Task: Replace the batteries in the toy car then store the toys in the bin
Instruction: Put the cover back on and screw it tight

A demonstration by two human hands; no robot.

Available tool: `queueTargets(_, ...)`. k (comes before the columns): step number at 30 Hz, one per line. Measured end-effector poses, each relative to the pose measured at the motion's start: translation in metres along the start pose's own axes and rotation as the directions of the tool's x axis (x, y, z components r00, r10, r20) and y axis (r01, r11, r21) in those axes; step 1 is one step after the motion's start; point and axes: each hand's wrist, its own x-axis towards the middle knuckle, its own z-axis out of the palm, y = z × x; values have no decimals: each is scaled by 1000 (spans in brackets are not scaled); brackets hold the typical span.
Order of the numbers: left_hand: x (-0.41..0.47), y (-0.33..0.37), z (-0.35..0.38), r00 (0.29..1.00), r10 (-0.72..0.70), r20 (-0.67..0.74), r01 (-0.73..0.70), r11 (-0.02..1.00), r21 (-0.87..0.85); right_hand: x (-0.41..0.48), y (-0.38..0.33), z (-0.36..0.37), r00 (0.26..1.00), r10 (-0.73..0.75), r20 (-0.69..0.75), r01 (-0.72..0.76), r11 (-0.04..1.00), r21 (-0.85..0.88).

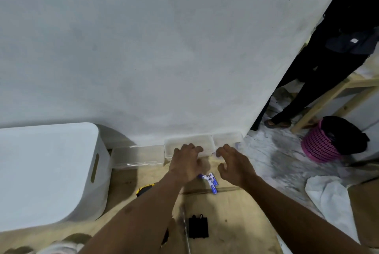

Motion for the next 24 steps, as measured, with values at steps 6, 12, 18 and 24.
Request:
queueTargets(6,-72,-66,8,955,-278,-105,260,952,-162,-18,-35,40,965,209,158,-221,973,61)
queueTargets(12,-125,-108,30,857,-508,-80,468,835,-289,-11,-37,48,873,450,188,-467,883,55)
queueTargets(18,-148,-118,44,788,-612,68,572,687,-448,-3,-32,42,877,449,169,-471,874,122)
queueTargets(24,-141,-107,41,775,-541,326,598,464,-654,-11,-37,27,857,495,144,-512,849,128)
